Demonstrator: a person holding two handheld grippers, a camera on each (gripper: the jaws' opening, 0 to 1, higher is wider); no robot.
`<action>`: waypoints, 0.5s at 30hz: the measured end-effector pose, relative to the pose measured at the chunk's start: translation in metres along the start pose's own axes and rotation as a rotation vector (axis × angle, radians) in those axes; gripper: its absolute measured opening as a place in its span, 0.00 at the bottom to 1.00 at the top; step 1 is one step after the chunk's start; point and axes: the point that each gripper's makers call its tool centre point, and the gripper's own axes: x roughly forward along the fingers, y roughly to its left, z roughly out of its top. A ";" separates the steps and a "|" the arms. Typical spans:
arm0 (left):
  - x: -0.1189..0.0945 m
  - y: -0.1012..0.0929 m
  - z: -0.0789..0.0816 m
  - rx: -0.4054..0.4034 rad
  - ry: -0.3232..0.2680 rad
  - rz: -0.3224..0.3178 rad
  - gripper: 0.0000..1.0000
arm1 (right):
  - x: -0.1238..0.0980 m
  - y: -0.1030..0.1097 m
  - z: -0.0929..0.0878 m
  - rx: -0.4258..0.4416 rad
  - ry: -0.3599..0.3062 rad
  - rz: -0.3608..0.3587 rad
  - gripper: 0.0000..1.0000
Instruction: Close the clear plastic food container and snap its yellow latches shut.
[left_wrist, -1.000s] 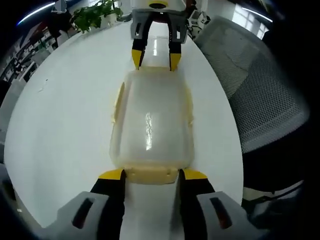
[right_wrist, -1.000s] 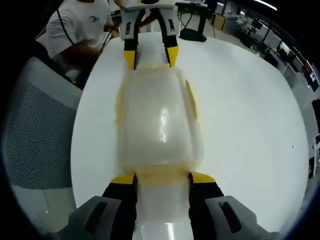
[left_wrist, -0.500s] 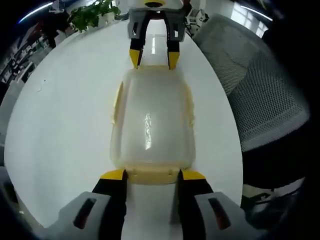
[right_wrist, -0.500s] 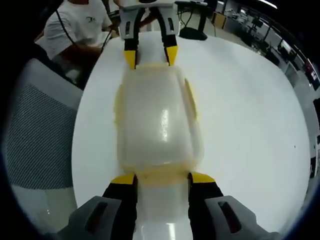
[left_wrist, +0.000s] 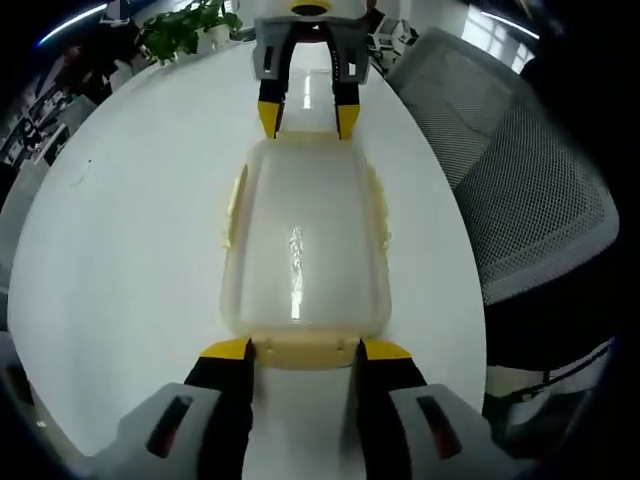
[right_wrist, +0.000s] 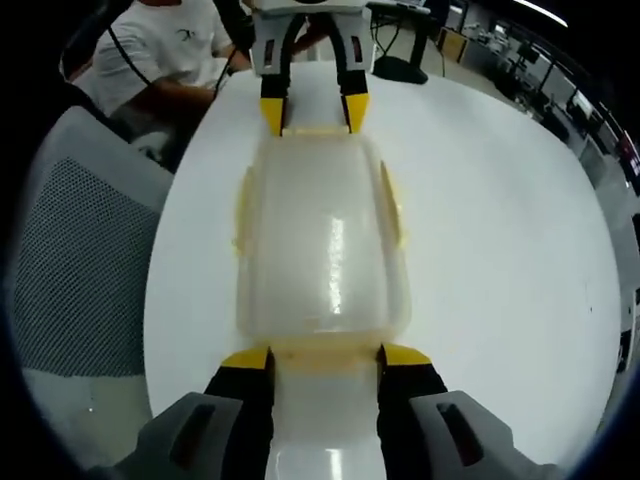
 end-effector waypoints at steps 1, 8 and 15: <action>0.000 0.000 0.000 0.000 -0.002 0.000 0.39 | 0.001 -0.001 0.002 -0.012 -0.001 0.010 0.39; -0.006 0.009 -0.003 -0.025 0.030 0.021 0.38 | 0.000 -0.012 0.009 -0.017 -0.031 0.033 0.39; -0.023 0.015 0.000 -0.014 0.023 0.026 0.38 | -0.020 -0.015 0.021 -0.014 -0.082 0.009 0.39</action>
